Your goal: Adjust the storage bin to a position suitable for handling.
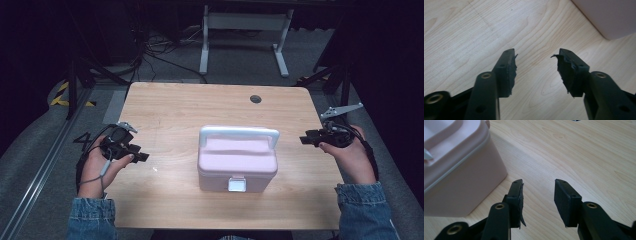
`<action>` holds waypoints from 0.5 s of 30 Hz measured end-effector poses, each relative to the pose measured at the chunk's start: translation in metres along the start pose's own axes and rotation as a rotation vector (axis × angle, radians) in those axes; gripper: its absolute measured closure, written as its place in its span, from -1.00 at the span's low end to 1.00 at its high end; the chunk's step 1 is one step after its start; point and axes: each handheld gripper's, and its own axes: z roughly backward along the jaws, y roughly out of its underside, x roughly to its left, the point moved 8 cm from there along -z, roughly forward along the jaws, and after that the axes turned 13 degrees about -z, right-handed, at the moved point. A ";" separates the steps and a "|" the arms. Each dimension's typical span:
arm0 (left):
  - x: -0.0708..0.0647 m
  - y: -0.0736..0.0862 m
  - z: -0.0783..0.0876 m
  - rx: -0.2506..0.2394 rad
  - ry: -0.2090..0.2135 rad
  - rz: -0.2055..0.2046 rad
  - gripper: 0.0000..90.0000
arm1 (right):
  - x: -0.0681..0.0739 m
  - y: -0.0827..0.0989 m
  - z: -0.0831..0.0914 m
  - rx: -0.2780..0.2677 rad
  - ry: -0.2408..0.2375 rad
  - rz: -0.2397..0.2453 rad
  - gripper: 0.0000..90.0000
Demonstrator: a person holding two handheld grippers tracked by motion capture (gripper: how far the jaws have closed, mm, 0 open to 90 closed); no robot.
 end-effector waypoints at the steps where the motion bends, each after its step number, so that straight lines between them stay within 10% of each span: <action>1: -0.001 -0.002 0.002 0.001 -0.006 -0.005 0.04 | 0.001 0.001 0.000 -0.001 0.001 0.012 0.30; 15: -0.018 -0.027 0.018 -0.065 0.008 -0.048 0.06 | 0.009 0.007 0.004 0.003 -0.030 0.015 0.27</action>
